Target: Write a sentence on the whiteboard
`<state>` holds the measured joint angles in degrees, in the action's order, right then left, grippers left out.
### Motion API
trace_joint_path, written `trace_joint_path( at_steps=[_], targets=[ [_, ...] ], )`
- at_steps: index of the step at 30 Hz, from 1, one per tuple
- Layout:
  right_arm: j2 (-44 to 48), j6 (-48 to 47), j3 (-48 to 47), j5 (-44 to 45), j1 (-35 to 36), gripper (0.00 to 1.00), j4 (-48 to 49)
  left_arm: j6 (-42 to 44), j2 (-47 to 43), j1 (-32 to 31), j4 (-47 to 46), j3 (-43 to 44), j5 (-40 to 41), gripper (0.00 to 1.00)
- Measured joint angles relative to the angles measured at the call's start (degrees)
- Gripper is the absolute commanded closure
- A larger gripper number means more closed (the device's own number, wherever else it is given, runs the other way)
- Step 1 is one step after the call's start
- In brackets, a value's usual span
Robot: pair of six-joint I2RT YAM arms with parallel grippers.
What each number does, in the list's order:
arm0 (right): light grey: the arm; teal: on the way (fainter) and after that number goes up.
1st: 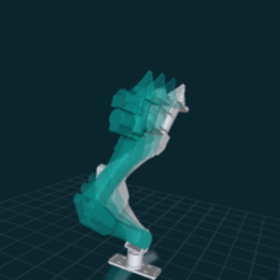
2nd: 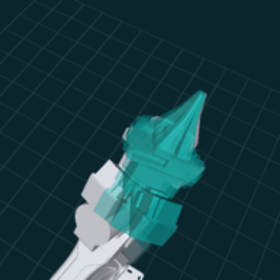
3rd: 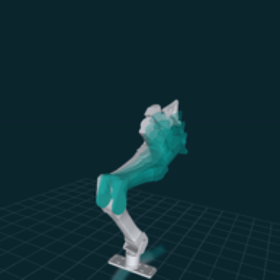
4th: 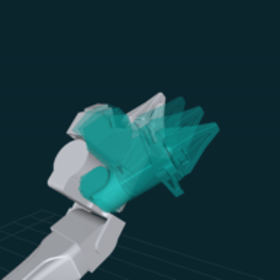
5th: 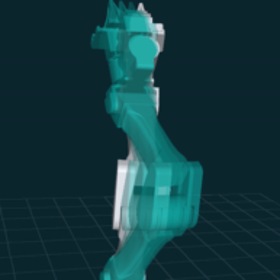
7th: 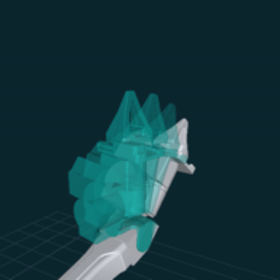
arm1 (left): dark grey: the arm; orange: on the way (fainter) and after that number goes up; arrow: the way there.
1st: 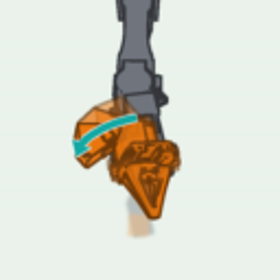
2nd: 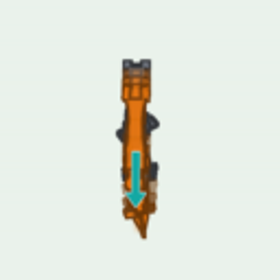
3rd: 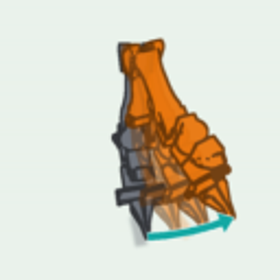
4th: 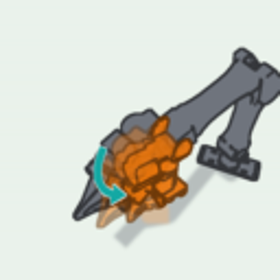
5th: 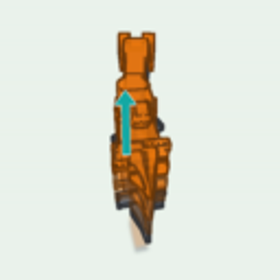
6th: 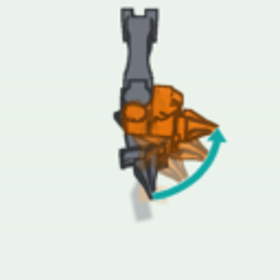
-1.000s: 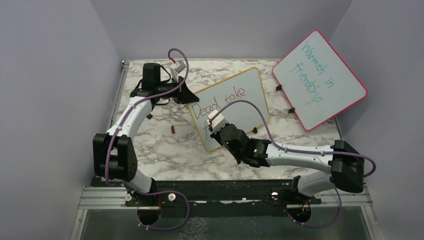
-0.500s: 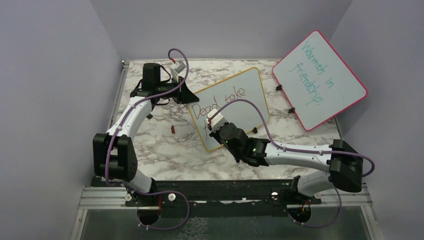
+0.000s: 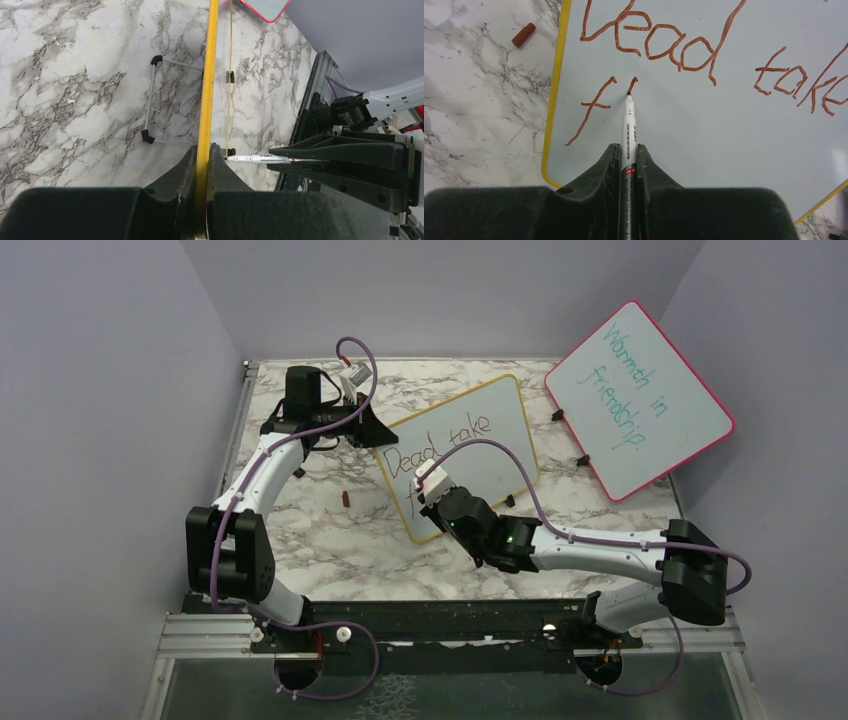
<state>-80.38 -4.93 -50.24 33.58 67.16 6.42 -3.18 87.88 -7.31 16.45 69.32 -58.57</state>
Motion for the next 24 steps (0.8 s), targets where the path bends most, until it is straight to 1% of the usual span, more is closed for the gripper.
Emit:
trace_joint_path(
  at_steps=[15, 24],
  targets=[
    [0.9, 2.6, 0.4, -3.3, 0.0, 1.0, -6.2, 0.0, 0.0, 0.0, 0.0, 0.0, 0.0, 1.0],
    [1.4, 3.4, 1.1, -3.6, 0.0, 0.99, -7.9, 0.0, 0.0, 0.0, 0.0, 0.0, 0.0, 1.0]
  ],
)
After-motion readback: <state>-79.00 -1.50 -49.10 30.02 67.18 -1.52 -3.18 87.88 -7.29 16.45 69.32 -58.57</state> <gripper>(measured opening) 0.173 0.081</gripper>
